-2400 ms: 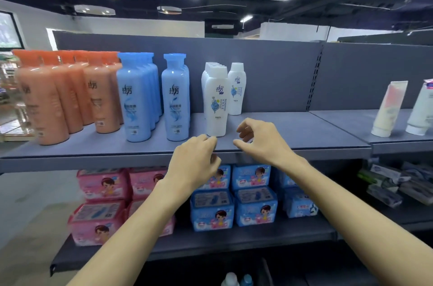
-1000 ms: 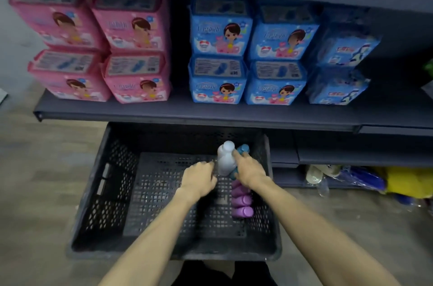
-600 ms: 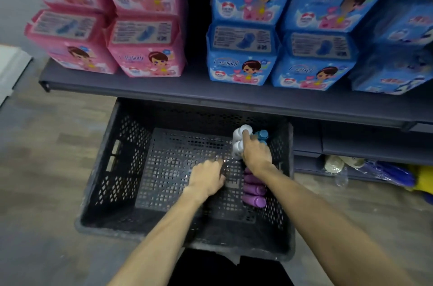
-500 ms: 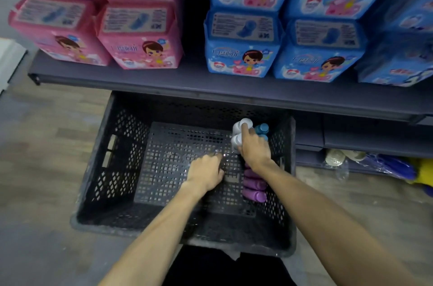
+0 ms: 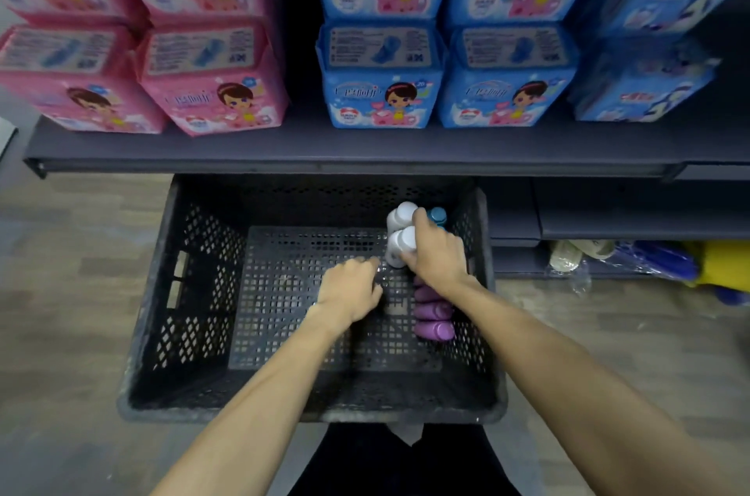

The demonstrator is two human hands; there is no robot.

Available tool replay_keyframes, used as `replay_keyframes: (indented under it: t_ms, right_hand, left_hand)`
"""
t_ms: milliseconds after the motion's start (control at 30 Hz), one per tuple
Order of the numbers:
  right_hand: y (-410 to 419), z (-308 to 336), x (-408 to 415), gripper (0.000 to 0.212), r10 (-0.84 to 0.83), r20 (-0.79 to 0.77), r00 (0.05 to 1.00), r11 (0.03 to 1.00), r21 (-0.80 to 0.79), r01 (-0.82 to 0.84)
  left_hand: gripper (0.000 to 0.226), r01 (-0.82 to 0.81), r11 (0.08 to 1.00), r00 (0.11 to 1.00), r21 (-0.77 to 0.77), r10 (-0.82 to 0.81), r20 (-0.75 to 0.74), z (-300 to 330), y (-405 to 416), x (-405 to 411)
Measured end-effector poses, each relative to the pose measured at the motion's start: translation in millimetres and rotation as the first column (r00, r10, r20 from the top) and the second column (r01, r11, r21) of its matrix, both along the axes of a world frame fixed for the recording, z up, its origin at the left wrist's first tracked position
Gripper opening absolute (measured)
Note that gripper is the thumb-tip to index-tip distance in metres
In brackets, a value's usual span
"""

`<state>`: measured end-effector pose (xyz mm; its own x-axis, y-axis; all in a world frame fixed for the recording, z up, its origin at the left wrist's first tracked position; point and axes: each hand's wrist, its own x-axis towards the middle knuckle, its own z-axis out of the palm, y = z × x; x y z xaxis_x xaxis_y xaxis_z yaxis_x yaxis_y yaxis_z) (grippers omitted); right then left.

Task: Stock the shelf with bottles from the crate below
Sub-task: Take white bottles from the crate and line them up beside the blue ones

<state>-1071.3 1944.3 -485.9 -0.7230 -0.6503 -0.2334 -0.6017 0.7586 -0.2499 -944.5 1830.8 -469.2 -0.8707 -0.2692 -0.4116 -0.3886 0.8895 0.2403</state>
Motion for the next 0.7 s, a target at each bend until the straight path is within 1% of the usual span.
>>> replay_keyframes:
  t_ms: [100, 200, 400, 533, 700]
  right_hand:
    - [8, 33, -2, 0.053, 0.028, -0.02, 0.999, 0.994, -0.102, -0.03]
    - [16, 74, -13, 0.052, 0.072, -0.003, 0.997, 0.982, -0.176, -0.071]
    - [32, 143, -27, 0.048, 0.146, -0.127, 0.981, 0.955, -0.241, -0.173]
    - [38, 185, -28, 0.05, 0.177, -0.223, 0.959, 0.933, -0.271, -0.236]
    - [44, 247, -28, 0.048, 0.11, -0.297, 0.949, 0.904, -0.368, -0.22]
  left_hand:
    - [0.027, 0.056, 0.997, 0.998, -0.056, -0.058, -0.037, 20, -1, -10]
    - [0.028, 0.082, 0.993, 0.994, -0.08, -0.087, -0.066, 44, -3, -25]
    - [0.022, 0.127, 0.983, 0.973, -0.136, -0.15, -0.177, 94, -4, -43]
    - [0.019, 0.167, 0.965, 0.95, -0.201, -0.212, -0.228, 130, -13, -46]
    - [0.02, 0.187, 0.954, 0.908, -0.234, -0.258, -0.33, 189, -33, -56]
